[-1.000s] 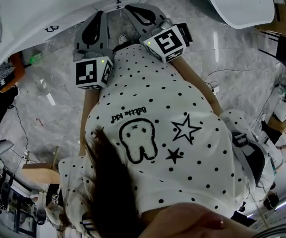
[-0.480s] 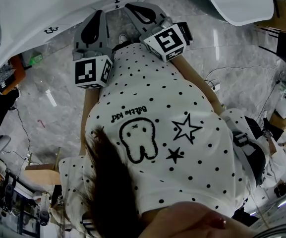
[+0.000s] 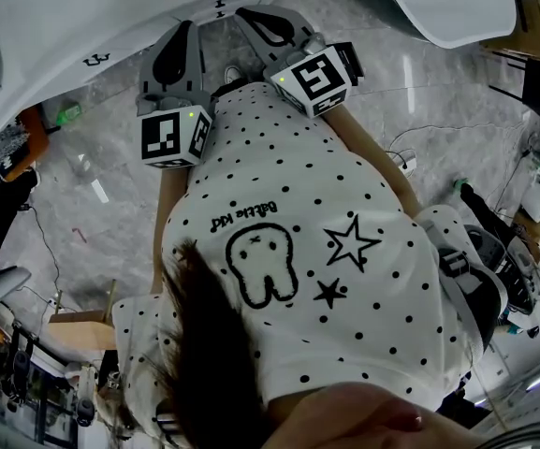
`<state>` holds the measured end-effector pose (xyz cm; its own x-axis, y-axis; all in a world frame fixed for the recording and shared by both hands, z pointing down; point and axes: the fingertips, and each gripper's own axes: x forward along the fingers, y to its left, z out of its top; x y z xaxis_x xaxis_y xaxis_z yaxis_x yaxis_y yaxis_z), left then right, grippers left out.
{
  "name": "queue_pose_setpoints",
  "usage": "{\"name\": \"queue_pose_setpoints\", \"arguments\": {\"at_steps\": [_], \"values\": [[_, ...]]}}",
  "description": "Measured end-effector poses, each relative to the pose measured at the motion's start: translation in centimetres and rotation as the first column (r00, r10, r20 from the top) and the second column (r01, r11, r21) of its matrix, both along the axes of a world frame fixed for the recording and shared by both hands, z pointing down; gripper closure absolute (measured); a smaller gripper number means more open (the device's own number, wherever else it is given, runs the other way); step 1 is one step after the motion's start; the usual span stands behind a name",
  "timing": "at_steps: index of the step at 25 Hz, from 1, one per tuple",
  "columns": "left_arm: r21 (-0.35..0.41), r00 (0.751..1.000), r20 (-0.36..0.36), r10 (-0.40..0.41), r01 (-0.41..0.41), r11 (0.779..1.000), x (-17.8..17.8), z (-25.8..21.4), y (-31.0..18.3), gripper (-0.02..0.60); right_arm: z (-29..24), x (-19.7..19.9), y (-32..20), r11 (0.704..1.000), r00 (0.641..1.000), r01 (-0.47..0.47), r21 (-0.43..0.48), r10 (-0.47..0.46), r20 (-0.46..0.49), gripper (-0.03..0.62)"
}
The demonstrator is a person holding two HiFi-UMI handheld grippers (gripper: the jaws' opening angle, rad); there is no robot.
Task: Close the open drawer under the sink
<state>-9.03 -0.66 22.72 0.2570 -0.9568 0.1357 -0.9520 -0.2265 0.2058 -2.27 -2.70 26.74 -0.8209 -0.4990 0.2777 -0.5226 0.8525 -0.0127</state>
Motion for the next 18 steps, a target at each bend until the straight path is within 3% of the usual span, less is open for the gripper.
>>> {"name": "queue_pose_setpoints", "arguments": {"at_steps": [18], "values": [[-0.001,1.000,-0.011,-0.004,0.004,1.000,-0.14,0.11,-0.12,0.578,-0.06,0.13,-0.11,1.000,1.000,-0.005,0.005,0.005,0.002,0.580]]}}
